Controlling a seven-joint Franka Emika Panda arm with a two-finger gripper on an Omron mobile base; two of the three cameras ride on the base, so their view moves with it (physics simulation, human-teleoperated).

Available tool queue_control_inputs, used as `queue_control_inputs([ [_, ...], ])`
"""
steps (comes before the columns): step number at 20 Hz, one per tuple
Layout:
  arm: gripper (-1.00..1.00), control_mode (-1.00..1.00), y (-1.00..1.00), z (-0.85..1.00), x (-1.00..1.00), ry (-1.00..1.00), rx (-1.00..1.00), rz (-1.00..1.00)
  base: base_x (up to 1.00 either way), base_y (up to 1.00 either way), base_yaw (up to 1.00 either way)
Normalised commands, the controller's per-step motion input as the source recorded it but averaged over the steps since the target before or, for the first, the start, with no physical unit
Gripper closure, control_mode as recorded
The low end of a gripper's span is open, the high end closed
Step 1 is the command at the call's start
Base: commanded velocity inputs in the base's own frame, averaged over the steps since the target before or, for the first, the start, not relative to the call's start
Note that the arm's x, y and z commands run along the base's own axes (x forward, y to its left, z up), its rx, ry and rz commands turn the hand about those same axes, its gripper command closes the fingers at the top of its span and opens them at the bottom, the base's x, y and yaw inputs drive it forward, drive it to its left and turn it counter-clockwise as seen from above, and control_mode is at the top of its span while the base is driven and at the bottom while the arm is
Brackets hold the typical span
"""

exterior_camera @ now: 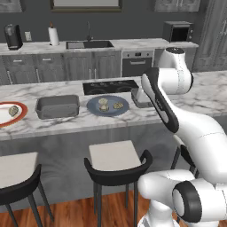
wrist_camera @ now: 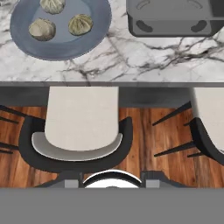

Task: Place two dumplings into each of the tupperware containers and then place the containers in the fridge.

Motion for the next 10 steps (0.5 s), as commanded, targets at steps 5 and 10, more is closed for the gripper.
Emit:
queue_control_inputs([
  [5,-1.0,-1.0,0.0,-0.02,0.02,0.0,0.0,0.07,0.0,0.0,0.0],
  [10,-1.0,-1.0,0.01,-0.1,0.2,0.0,-0.01,0.24,0.0,0.0,0.0],
])
